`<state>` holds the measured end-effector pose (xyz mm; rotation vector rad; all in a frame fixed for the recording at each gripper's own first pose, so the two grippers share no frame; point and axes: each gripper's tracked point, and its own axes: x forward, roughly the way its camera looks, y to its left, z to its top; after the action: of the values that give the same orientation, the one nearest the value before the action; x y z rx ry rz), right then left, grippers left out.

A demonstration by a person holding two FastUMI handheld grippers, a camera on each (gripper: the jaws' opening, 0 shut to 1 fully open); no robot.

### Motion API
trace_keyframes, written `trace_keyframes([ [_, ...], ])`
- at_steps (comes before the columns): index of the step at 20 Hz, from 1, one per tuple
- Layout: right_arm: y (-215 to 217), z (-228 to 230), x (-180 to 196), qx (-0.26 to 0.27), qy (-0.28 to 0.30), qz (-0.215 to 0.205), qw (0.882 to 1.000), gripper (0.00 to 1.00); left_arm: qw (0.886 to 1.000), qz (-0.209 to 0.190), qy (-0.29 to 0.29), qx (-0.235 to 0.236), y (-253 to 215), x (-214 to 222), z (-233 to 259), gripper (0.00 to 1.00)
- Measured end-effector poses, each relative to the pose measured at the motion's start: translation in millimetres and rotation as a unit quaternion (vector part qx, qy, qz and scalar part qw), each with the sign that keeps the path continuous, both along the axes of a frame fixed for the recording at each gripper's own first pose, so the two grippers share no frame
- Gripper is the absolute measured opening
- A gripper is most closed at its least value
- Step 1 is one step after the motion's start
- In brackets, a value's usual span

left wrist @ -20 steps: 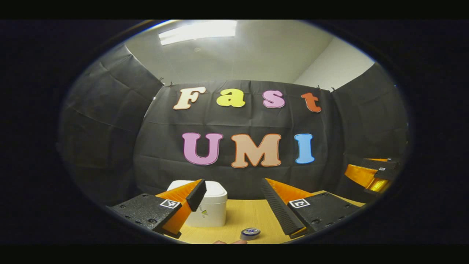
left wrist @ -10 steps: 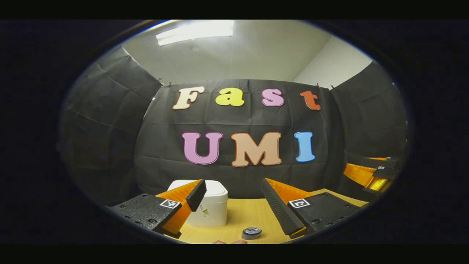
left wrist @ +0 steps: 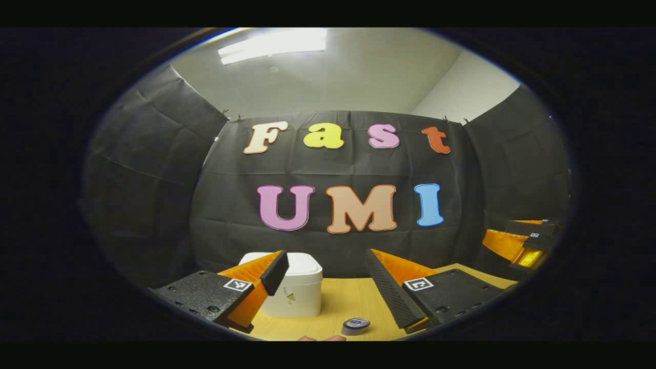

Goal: Press the lid of the desktop garbage bin to open it, pick up the crumpled paper on the desktop and throw it into the bin, then pick up the pop can on the desktop and drop it into the bin, and finally close the garbage bin lid.

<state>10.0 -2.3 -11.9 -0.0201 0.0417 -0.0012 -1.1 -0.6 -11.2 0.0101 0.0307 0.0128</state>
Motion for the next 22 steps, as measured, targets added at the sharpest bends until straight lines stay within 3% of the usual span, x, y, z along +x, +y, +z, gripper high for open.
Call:
trace_keyframes([
  [8, -2, -4, -4, -0.004, 0.007, -0.011, 1.000, 0.96, 1.000, -0.003, -0.011, 0.012, 12, 14, 7, 0.92],
  [14, -7, -10, -11, -0.009, 0.016, -0.033, 0.999, 0.96, 0.999, -0.003, -0.028, 0.036, 38, 60, 15, 0.92],
  [16, -9, -11, -14, -0.013, 0.018, -0.042, 0.999, 0.96, 0.999, -0.005, -0.024, 0.037, 45, 78, 11, 0.88],
  [20, -12, -15, -18, -0.025, 0.024, -0.060, 0.998, 0.96, 0.999, 0.008, -0.003, 0.047, 69, 115, -13, 0.59],
  [22, -13, -19, -20, -0.030, 0.030, -0.071, 0.997, 0.96, 0.999, 0.014, 0.018, 0.042, 80, 129, -34, 0.51],
])
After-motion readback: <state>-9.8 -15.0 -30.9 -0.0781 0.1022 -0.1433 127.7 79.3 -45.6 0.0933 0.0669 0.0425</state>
